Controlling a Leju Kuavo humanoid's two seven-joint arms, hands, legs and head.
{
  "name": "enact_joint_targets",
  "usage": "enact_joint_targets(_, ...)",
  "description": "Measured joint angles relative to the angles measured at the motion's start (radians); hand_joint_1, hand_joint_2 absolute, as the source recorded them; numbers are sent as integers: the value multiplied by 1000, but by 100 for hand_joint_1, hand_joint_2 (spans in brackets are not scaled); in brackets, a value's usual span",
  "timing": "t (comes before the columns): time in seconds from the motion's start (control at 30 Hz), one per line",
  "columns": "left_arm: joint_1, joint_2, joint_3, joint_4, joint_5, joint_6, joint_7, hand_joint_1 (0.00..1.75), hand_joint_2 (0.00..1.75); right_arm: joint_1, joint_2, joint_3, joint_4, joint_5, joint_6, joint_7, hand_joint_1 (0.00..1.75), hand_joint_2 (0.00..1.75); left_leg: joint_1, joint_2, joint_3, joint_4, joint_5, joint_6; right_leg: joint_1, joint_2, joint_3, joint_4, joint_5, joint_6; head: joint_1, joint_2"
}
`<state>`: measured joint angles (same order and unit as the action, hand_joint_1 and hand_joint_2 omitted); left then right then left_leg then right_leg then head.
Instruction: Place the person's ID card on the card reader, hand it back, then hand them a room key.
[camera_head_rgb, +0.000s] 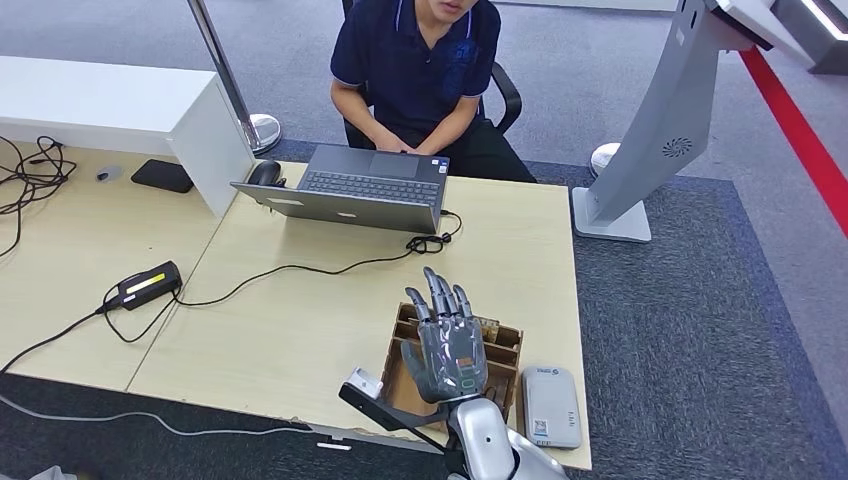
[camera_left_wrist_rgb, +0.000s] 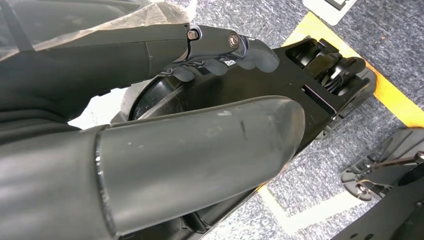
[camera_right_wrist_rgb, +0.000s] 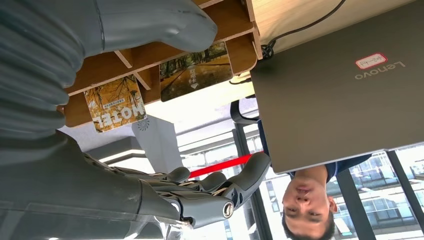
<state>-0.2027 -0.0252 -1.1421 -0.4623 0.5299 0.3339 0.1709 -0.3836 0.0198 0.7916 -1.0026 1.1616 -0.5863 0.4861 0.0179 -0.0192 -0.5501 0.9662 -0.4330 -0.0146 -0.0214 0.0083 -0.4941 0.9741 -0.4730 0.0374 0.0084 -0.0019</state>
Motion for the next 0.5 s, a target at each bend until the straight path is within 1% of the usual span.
enact_joint_targets(0.5, 0, 0, 0, 0, 0, 9, 0, 0, 0, -2, -6, -8, 16, -14, -19, 6, 40, 175, 0, 0, 0, 0, 0, 0, 0, 0, 0, 0, 0, 0, 0, 0)
